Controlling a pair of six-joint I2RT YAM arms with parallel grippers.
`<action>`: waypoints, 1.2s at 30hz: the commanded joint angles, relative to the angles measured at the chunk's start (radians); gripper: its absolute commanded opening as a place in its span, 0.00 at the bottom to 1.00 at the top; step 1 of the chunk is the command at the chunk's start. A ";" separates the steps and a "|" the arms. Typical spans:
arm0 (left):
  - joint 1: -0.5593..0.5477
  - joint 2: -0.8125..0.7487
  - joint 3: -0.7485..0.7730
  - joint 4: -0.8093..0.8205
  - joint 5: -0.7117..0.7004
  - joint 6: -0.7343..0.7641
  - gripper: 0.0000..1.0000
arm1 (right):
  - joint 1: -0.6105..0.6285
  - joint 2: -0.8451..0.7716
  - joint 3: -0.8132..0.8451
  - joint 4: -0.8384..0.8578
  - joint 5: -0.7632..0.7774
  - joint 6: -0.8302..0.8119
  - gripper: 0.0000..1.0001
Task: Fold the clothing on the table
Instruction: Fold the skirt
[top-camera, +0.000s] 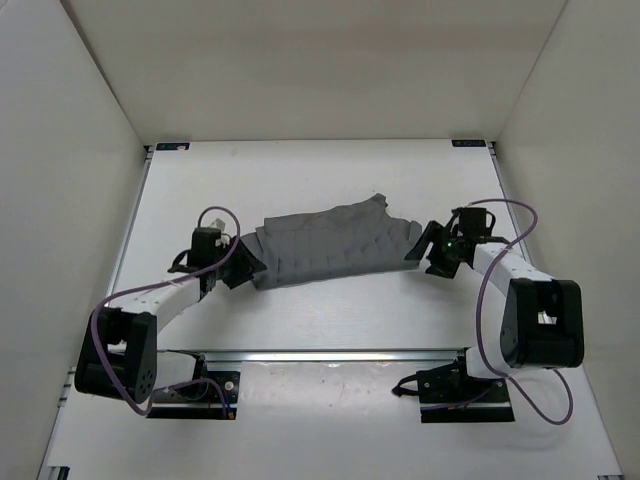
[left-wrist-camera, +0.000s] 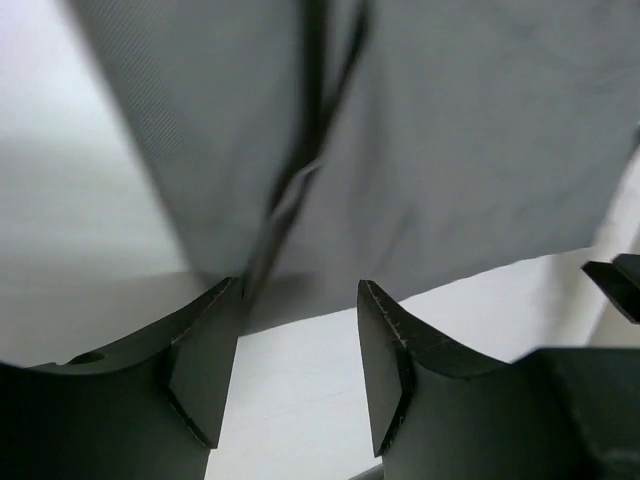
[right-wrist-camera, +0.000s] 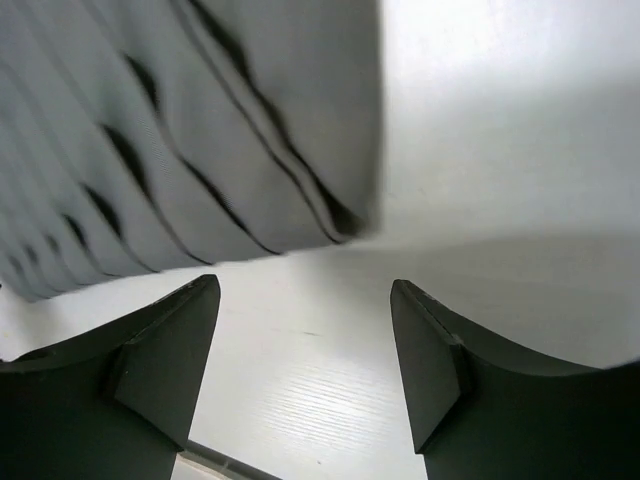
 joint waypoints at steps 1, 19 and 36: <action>-0.013 -0.061 -0.081 0.013 -0.072 0.003 0.60 | 0.016 0.002 -0.033 0.076 0.080 0.032 0.67; -0.096 0.091 -0.091 0.139 -0.201 -0.023 0.00 | 0.033 0.141 0.039 0.196 0.014 0.081 0.00; -0.087 0.060 -0.107 0.136 -0.195 -0.028 0.00 | 0.584 0.378 0.706 0.011 -0.274 -0.190 0.00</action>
